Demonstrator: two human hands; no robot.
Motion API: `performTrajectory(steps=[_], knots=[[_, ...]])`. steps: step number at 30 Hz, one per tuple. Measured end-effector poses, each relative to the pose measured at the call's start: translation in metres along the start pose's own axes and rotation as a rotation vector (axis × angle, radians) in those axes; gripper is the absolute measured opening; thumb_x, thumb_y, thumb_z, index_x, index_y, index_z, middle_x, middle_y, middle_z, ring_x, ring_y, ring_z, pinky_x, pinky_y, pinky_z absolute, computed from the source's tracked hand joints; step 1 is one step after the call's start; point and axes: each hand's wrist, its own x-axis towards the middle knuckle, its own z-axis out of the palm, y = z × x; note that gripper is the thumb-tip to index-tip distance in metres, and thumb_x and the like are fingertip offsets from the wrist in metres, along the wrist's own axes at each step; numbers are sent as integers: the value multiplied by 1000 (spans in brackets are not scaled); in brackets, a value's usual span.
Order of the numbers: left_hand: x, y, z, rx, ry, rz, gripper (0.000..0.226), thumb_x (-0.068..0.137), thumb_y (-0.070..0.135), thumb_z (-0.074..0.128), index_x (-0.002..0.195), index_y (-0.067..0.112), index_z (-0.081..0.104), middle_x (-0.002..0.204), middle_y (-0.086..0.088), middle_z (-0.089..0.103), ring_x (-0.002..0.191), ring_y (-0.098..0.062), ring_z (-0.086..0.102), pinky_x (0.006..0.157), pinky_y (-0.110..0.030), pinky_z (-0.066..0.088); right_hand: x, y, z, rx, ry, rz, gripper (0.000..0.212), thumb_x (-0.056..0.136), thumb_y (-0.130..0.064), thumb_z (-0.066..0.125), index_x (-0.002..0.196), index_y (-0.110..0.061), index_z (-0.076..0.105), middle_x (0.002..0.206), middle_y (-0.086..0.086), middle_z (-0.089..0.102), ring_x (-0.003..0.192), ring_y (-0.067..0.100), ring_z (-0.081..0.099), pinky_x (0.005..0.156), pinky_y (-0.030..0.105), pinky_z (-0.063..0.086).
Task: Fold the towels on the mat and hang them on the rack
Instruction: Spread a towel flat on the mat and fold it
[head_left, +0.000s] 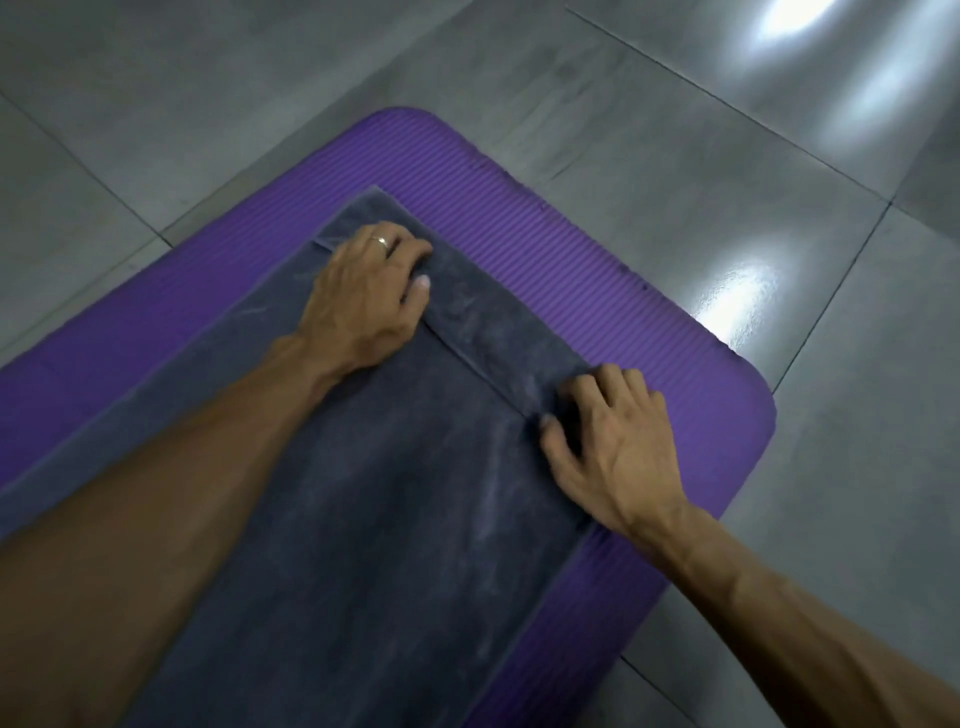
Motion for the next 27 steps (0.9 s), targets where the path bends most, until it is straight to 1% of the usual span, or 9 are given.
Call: performTrajectory(steps=[3, 5, 7, 11, 14, 16, 19, 22, 27], knots=[[17, 19, 25, 35, -187, -20, 58, 100, 42, 32, 150, 13, 29, 153, -10, 32, 144, -28, 23, 118, -47, 16, 26, -24, 18, 126, -55, 98, 53, 90, -45, 37, 124, -9, 55, 135, 14, 51, 123, 34, 47, 100, 47, 39], [20, 15, 41, 142, -334, -25, 68, 97, 58, 20, 155, 25, 6, 163, -1, 5, 149, -26, -3, 118, -52, -3, 33, -30, 33, 39, -196, 94, 68, 94, -51, 24, 147, -10, 34, 157, 15, 24, 146, 32, 21, 117, 50, 16], [27, -3, 42, 222, -373, -60, 70, 91, 69, 10, 152, 38, -4, 162, 3, -8, 147, -31, -15, 113, -58, -12, 19, -17, 37, -78, -264, 38, 68, 96, -55, 17, 154, -19, 19, 162, 9, 11, 149, 29, 9, 119, 53, 7], [43, -42, 25, 217, -457, -188, 69, 86, 74, 3, 149, 47, -7, 161, 4, -14, 145, -32, -20, 113, -59, -14, -26, 26, 17, -73, -319, 54, 66, 98, -56, 8, 155, -24, 13, 162, 4, 6, 149, 24, 7, 119, 50, 11], [44, -32, 25, 176, -405, -166, 56, 100, 56, 19, 152, 39, 10, 163, -2, 1, 147, -35, -10, 114, -59, -7, -22, 33, 4, -38, -309, 64, 61, 99, -46, 23, 149, -14, 32, 154, 8, 35, 139, 27, 36, 108, 46, 33], [46, -21, 21, 118, -309, -144, 43, 102, 32, 33, 145, 27, 35, 156, -7, 24, 146, -37, 7, 114, -62, 6, -5, 33, -3, -14, -223, 110, 47, 96, -36, 39, 136, -12, 47, 126, 9, 58, 112, 30, 55, 86, 41, 40], [53, -14, 4, 244, -231, -94, 25, 95, 19, 46, 119, 13, 50, 131, -12, 50, 126, -36, 37, 99, -53, 32, 25, 36, -19, 266, -388, 314, 26, 91, -26, 56, 115, -15, 56, 104, 6, 65, 99, 30, 61, 82, 36, 45], [54, -14, -12, 265, -276, -42, 25, 93, 23, 55, 116, 14, 51, 119, -12, 51, 113, -34, 45, 81, -45, 38, 42, 44, -29, 513, -498, 360, 7, 86, -21, 66, 82, -17, 62, 79, 1, 65, 80, 19, 62, 69, 28, 46], [20, -9, -42, 229, -206, -110, 19, 90, 19, 55, 107, 11, 53, 124, -16, 50, 104, -39, 55, 75, -47, 42, 38, 40, -42, 825, -531, 322, 10, 85, -14, 71, 81, -8, 64, 78, 7, 65, 73, 15, 60, 74, 38, 53]])
